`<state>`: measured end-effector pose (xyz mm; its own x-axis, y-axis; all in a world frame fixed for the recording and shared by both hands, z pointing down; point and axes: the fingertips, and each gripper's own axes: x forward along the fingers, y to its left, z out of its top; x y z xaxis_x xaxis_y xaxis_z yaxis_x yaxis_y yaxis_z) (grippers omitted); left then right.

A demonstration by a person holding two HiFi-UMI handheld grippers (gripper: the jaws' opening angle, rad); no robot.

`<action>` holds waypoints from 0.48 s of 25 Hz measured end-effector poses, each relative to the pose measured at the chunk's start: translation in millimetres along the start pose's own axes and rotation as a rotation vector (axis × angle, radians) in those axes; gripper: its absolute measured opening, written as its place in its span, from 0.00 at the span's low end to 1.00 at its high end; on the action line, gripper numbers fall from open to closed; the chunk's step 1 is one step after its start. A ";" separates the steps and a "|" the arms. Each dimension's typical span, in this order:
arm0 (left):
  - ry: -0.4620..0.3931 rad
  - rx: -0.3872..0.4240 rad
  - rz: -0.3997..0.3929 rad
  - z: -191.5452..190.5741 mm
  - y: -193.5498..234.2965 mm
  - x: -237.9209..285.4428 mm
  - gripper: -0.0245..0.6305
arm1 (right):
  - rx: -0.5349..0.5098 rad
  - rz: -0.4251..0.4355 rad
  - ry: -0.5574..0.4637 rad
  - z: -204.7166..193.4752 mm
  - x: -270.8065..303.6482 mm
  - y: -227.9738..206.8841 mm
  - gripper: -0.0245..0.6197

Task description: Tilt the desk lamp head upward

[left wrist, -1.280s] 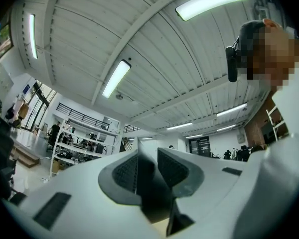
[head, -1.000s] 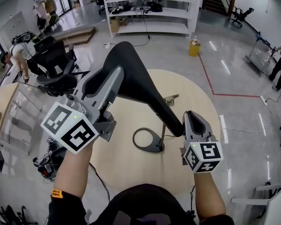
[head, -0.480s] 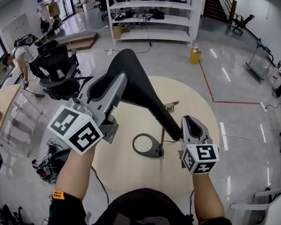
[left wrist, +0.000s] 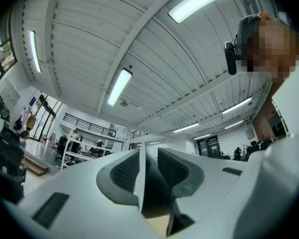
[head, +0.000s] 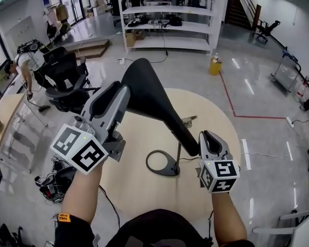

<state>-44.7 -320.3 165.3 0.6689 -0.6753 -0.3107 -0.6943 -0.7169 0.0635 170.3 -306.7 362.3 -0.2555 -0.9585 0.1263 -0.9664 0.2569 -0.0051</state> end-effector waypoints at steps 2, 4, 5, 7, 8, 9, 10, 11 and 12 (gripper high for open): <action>-0.005 0.008 0.026 0.2 3.4 -6.8 0.26 | -0.006 0.003 -0.005 2.7 -1.7 0.6 0.10; -0.007 0.016 0.056 -0.1 5.4 -16.7 0.26 | -0.012 0.006 -0.015 7.8 -5.9 2.1 0.10; -0.007 0.019 0.074 -0.6 5.9 -22.9 0.26 | -0.016 0.008 -0.021 11.1 -8.7 3.0 0.10; -0.004 0.021 0.111 -4.2 5.5 -36.2 0.26 | -0.027 0.013 -0.033 18.2 -15.1 4.3 0.10; 0.001 0.018 0.126 -7.9 4.6 -42.7 0.26 | -0.033 0.017 -0.040 21.6 -18.3 4.7 0.10; 0.008 0.012 0.140 -13.2 3.0 -49.2 0.26 | -0.040 0.021 -0.047 24.5 -21.5 5.2 0.10; 0.016 0.002 0.153 -19.9 0.9 -55.7 0.26 | -0.046 0.026 -0.053 26.8 -24.6 5.8 0.10; 0.026 -0.011 0.167 -27.7 -1.9 -62.3 0.26 | -0.052 0.033 -0.059 28.5 -27.7 6.6 0.10; 0.037 -0.027 0.179 -36.5 -5.8 -68.9 0.26 | -0.057 0.042 -0.063 29.6 -31.0 7.6 0.10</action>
<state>-77.0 -275.9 220.9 0.5450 -0.7980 -0.2571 -0.7961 -0.5888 0.1399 170.1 -278.7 329.0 -0.2986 -0.9522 0.0648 -0.9521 0.3019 0.0478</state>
